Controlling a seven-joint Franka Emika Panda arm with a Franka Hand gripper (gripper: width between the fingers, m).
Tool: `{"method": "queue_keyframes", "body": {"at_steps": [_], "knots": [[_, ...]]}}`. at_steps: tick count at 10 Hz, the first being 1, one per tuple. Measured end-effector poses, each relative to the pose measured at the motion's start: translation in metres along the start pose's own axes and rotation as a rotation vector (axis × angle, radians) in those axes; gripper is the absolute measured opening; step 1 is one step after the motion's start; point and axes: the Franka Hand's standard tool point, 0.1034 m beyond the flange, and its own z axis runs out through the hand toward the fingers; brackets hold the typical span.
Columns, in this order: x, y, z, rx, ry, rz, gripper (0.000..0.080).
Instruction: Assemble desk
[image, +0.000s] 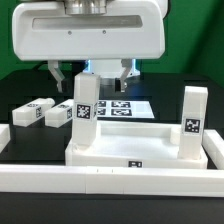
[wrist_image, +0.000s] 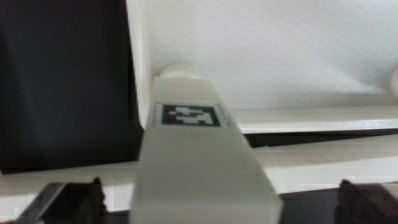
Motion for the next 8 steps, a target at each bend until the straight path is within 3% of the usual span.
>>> {"method": "queue_keyframes", "body": {"at_steps": [3,5,8], "knots": [[-0.0021,0.0054,0.0019,-0.001,-0.005,0.005,0.0622],[-0.0032,0.0119,0.0042,-0.001,-0.008,-0.014,0.0286],[-0.0032,0.0106,0.0043,-0.001,-0.008,-0.014,0.0289]]}}
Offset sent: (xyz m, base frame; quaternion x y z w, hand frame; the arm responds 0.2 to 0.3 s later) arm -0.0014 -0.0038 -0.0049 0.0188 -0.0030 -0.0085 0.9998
